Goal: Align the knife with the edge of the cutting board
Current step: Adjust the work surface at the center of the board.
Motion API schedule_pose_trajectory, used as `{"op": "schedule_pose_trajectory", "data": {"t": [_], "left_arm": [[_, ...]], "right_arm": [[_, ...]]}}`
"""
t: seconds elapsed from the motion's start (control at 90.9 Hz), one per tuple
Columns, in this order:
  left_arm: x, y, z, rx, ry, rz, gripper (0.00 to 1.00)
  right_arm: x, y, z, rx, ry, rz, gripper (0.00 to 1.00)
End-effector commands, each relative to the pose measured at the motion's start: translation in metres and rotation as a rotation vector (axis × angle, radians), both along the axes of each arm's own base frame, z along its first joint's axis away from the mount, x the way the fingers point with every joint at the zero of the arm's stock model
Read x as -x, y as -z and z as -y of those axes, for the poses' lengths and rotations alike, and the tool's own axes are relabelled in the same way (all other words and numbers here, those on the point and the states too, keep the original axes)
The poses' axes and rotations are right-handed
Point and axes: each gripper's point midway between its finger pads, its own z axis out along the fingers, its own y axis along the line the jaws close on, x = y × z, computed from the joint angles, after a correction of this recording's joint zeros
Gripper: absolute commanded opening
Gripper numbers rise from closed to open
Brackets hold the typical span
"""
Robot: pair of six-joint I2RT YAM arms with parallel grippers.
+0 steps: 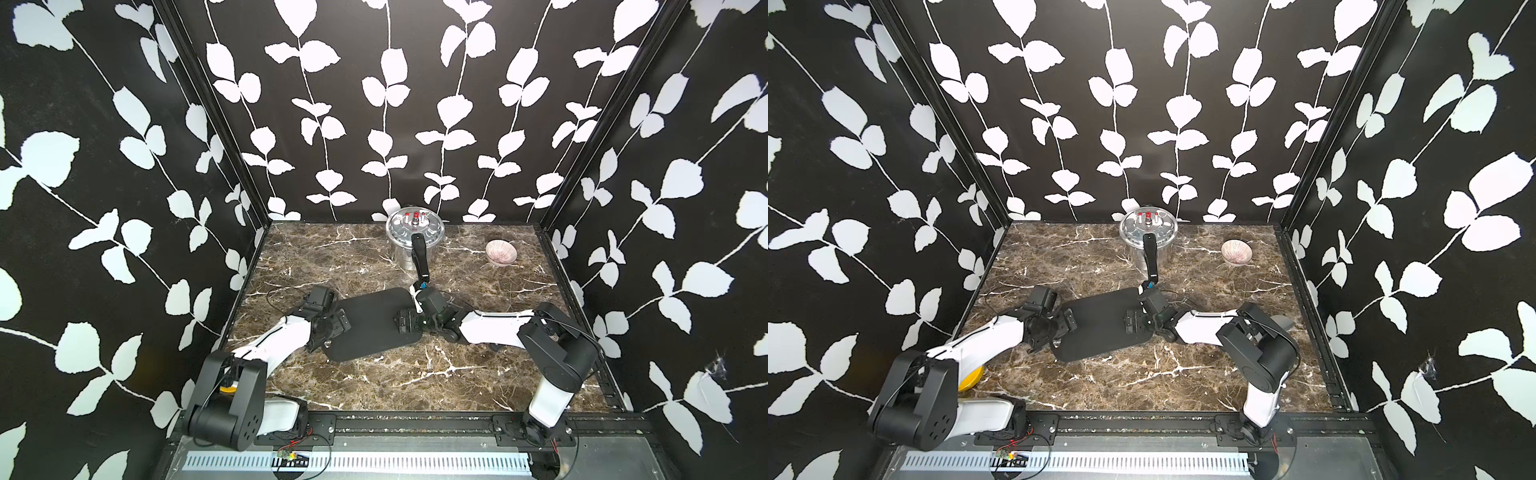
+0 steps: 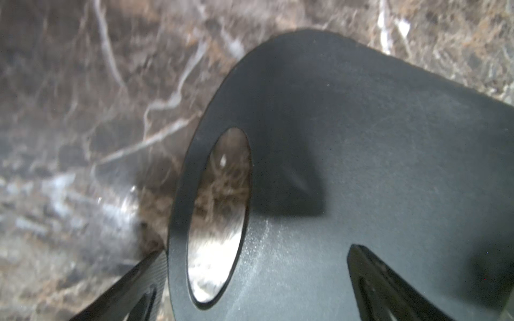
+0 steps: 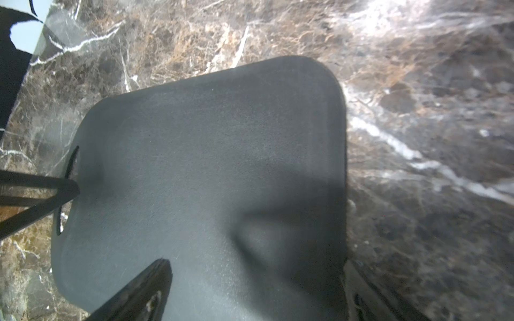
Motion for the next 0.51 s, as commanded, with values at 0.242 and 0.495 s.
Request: {"op": "schedule_pose_trajectory", "data": {"t": [0.242, 0.495], "left_arm": [[-0.032, 0.002, 0.036, 0.107, 0.127, 0.028, 0.98], [-0.033, 0.006, 0.038, 0.114, 0.141, 0.019, 0.99]], "right_arm": [[0.028, 0.003, 0.005, -0.038, 0.011, -0.078, 0.97], [0.034, 0.005, 0.009, -0.022, 0.023, -0.081, 0.97]]}}
